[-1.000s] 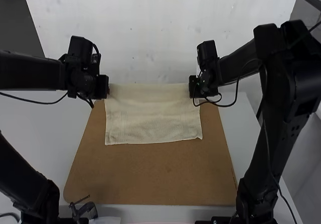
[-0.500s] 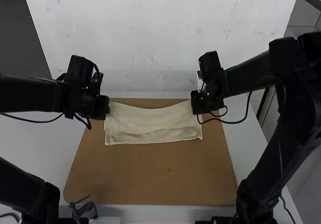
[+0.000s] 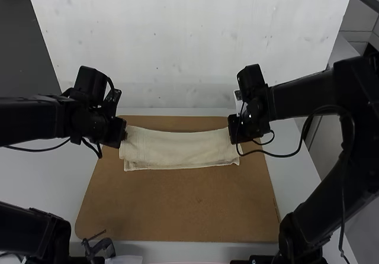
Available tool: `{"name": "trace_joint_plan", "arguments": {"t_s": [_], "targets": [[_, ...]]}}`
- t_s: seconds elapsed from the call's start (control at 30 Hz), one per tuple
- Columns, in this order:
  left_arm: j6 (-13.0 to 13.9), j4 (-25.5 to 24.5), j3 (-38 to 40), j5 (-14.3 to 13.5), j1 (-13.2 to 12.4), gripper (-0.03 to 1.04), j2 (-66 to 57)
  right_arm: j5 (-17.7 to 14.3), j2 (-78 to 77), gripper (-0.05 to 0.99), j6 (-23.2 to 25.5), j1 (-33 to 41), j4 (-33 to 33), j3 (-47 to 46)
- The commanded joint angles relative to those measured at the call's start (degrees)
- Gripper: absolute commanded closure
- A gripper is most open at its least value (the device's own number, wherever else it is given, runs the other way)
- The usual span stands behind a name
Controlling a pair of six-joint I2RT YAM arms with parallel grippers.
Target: Fold the towel.
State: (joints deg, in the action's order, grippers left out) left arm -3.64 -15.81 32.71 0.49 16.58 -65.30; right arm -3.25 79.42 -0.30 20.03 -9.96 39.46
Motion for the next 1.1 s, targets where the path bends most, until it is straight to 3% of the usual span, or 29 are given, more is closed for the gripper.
{"name": "trace_joint_plan", "arguments": {"t_s": [0.0,0.43,1.07], "targets": [[1.09,0.96,-0.10,-2.51,0.56,0.99,-1.41,-0.27,2.06,0.92,-0.23,0.53,1.61,-0.09],[1.53,16.17,0.51,-3.13,-0.67,1.00,-14.68,-2.20,12.43,0.92,0.30,-1.05,9.78,3.69],[1.71,17.92,2.62,-3.57,1.35,0.99,-22.59,-2.56,19.11,0.92,0.65,-3.77,11.10,8.09]]}}
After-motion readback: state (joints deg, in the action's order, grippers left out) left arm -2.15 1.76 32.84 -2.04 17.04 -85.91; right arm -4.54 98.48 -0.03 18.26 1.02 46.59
